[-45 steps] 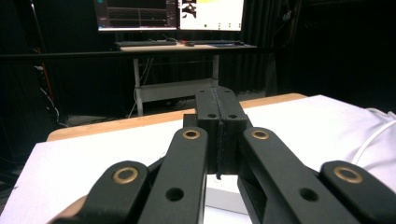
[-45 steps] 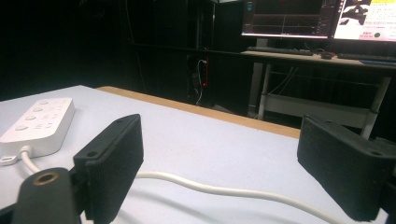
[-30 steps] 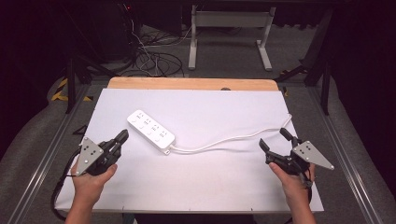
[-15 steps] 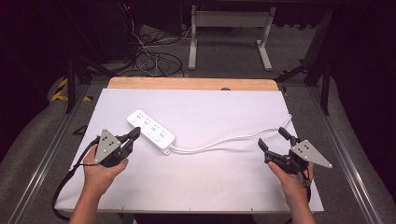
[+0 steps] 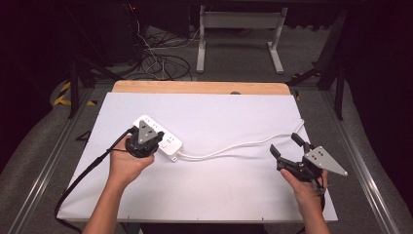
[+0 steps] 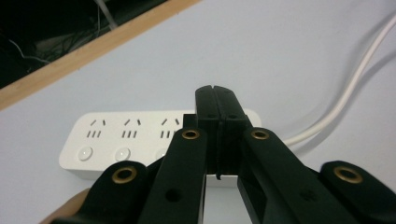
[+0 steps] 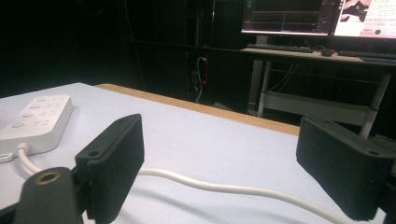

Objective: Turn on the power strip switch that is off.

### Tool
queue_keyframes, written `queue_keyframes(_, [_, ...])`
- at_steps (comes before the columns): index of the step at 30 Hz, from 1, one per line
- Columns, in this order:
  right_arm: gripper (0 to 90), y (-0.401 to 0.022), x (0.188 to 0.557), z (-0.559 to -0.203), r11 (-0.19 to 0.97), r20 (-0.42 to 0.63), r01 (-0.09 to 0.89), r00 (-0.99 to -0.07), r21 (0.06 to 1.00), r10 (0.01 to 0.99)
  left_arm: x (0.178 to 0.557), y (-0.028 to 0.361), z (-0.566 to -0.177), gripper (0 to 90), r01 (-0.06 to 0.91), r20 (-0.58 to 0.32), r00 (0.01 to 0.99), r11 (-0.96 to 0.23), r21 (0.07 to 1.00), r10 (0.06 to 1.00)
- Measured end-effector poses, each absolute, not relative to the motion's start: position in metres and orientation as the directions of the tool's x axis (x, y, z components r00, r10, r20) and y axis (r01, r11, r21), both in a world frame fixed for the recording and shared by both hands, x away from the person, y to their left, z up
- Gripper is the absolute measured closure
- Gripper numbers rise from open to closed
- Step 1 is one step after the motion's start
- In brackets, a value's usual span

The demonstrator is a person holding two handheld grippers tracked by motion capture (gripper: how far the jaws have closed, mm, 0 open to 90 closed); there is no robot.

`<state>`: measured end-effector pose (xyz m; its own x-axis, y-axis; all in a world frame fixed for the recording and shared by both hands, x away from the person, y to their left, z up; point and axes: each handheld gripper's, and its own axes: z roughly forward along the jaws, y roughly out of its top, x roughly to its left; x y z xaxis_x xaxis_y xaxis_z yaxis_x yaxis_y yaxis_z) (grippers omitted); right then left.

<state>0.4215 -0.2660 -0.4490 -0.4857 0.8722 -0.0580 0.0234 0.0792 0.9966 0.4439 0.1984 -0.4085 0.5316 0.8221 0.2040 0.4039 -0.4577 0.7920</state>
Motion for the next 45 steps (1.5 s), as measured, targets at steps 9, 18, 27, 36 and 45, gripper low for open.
queue_keyframes(9, [16.0, -0.265, 0.422, -0.450, 0.081, -0.057, 0.028, -0.487, 0.996, 0.872, 0.460, 0.194, -0.423, 90.0, 0.471, 0.190, 0.532, -0.475, 0.744, 0.825])
queue_keyframes(18, [16.0, -0.265, 0.421, -0.449, 0.083, -0.059, 0.026, -0.488, 0.996, 0.871, 0.469, 0.189, -0.436, 90.0, 0.526, 0.178, 0.532, -0.487, 0.697, 0.828])
queue_keyframes(27, [16.0, -0.264, 0.421, -0.450, 0.085, -0.060, 0.029, -0.489, 0.996, 0.870, 0.476, 0.188, -0.443, 89.9, 0.567, 0.158, 0.538, -0.494, 0.660, 0.828])
queue_keyframes(36, [16.1, -0.264, 0.421, -0.450, 0.086, -0.060, 0.031, -0.488, 0.996, 0.871, 0.482, 0.189, -0.446, 89.9, 0.591, 0.149, 0.521, -0.481, 0.647, 0.841])
queue_keyframes(45, [16.2, -0.263, 0.421, -0.450, 0.091, -0.064, 0.033, -0.488, 0.995, 0.871, 0.484, 0.188, -0.449, 89.8, 0.602, 0.148, 0.526, -0.490, 0.630, 0.837])
